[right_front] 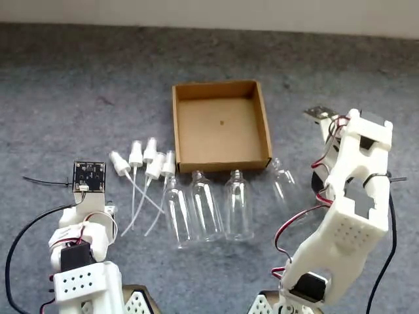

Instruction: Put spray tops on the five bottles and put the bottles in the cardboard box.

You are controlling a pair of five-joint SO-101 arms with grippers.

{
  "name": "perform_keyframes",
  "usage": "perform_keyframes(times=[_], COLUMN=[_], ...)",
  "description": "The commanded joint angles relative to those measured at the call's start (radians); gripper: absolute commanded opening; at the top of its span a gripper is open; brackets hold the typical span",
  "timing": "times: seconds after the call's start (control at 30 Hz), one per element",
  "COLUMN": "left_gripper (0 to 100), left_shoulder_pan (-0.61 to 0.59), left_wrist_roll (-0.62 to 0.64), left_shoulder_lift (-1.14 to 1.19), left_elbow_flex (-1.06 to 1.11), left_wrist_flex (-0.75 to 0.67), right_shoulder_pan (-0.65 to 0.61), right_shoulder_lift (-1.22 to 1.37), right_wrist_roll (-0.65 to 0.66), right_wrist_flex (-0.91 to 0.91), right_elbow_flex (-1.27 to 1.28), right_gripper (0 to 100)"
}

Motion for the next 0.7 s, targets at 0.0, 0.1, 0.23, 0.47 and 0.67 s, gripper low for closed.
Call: perform_keyframes(times=[0.0,0.1,0.23,0.47,0.67], left_gripper=[15,15,15,15,15], left_shoulder_pan=[-0.012,-0.012,-0.012,-0.012,-0.013], left_wrist_roll=[-0.005,-0.005,-0.005,-0.015,-0.377], left_shoulder_lift=[-0.010,-0.010,-0.010,-0.010,-0.010], left_elbow_flex=[0.025,0.025,0.025,0.025,-0.013], left_wrist_flex=[0.008,0.008,0.008,0.008,0.008], right_shoulder_pan=[0.005,0.001,-0.008,-0.004,-0.012], right_shoulder_lift=[-0.021,-0.022,-0.021,-0.019,-0.019], right_wrist_roll=[-0.071,-0.081,-0.078,-0.183,-0.229], right_wrist_flex=[-0.024,-0.022,-0.025,-0.018,-0.016], right_elbow_flex=[-0.013,-0.015,-0.016,-0.147,-0.176], right_gripper=[21.5,16.5,8.7,3.1,2.2])
